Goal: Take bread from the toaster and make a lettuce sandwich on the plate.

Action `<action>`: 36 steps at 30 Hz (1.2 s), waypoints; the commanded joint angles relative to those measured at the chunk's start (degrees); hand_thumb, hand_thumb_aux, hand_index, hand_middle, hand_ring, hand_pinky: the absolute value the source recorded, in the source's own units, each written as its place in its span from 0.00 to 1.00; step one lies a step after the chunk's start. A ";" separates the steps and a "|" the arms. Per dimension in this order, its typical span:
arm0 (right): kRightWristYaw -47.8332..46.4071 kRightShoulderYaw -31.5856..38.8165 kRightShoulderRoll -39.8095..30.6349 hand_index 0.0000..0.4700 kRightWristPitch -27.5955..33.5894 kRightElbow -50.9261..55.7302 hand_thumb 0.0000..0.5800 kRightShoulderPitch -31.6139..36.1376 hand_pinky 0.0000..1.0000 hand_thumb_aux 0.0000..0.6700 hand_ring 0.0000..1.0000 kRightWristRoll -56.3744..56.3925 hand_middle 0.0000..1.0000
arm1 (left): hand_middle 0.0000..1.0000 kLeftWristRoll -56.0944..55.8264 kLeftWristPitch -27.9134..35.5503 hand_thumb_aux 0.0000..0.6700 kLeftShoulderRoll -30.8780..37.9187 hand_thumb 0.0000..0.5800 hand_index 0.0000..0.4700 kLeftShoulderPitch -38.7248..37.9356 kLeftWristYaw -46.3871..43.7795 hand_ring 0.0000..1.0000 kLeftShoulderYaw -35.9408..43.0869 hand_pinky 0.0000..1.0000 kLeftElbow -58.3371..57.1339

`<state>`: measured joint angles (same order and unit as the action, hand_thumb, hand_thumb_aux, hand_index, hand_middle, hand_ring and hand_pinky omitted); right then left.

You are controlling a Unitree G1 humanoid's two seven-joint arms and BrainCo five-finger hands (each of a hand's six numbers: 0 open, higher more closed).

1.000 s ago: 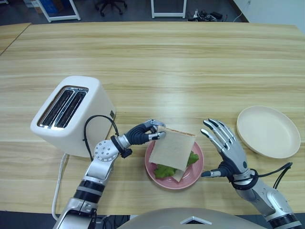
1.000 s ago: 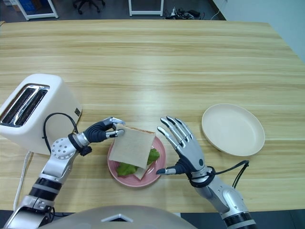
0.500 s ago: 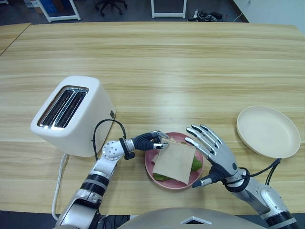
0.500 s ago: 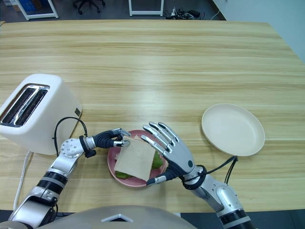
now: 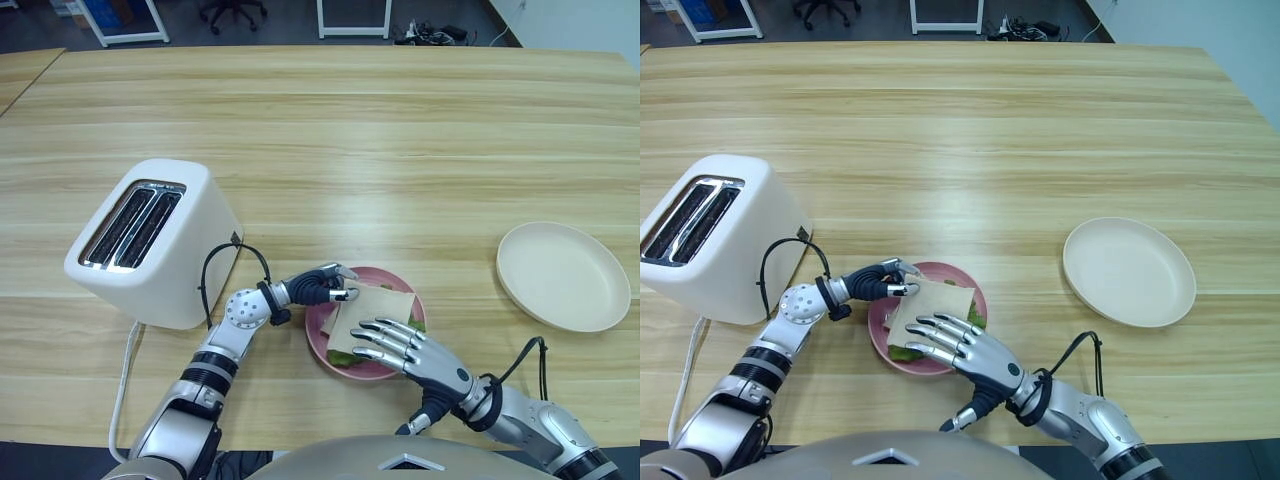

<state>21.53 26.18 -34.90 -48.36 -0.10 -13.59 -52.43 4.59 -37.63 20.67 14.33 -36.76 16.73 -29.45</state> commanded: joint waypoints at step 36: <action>3.61 2.14 7.72 0.00 13.25 14.24 0.00 12.46 0.00 0.00 0.00 -2.40 0.00 | 0.00 32.80 -9.52 0.00 1.45 0.00 0.00 -18.86 51.92 0.00 -8.77 0.00 27.66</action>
<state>21.94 27.63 -28.64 -36.17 12.80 -1.25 -52.11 40.35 -44.56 20.55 -1.10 17.18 5.57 0.66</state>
